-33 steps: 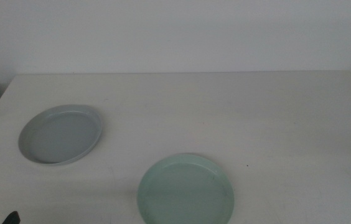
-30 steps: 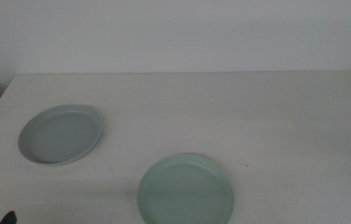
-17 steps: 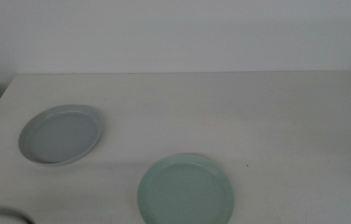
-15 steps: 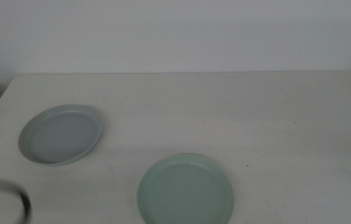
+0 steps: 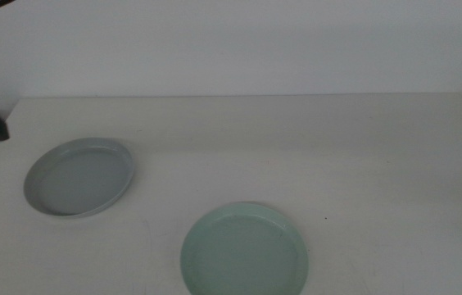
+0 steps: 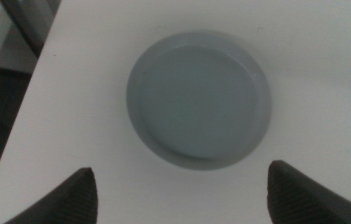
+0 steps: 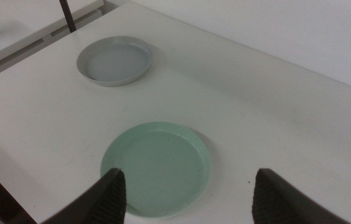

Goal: Stack the three bowls on top of each other.

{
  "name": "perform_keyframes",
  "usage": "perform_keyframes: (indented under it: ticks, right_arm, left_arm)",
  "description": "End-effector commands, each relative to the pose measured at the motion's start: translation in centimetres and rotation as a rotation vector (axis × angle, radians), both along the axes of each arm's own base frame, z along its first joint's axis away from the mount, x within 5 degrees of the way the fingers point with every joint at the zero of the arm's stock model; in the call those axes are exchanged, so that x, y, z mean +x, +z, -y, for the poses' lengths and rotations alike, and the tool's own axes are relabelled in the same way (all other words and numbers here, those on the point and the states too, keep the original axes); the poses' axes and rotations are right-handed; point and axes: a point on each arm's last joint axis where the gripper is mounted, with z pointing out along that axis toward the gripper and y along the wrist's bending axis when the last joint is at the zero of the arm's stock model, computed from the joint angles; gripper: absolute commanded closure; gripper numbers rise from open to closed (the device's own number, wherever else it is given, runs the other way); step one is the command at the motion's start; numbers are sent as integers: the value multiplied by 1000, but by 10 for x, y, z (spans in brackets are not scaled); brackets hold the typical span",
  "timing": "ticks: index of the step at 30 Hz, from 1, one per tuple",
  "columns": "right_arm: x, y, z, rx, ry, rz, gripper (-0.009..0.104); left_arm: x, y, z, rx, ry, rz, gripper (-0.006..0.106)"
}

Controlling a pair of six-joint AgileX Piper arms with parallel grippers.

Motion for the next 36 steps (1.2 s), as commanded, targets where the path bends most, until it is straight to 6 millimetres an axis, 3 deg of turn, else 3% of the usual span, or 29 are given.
perform_keyframes:
  ticks: [1,8,11,19,32,36]
  right_arm:
    - [3,12,0,46,-21,70,43]
    - [3,12,0,46,-21,70,43]
    - [3,12,0,46,-21,70,43]
    - [3,12,0,46,-21,70,43]
    - [3,12,0,46,-21,70,43]
    - [3,12,0,46,-21,70,43]
  left_arm:
    - [19,14,-2,-19,10,49,-4]
    - [63,-11,-6,-99,47,8,-4]
    - [81,-20,-18,-150,91,-21,-4]
    - [133,-59,-55,-130,-18,-231,-4]
    - [162,-131,-72,-150,-47,-394,-4]
    - [166,-147,-73,-145,-65,-408,9]
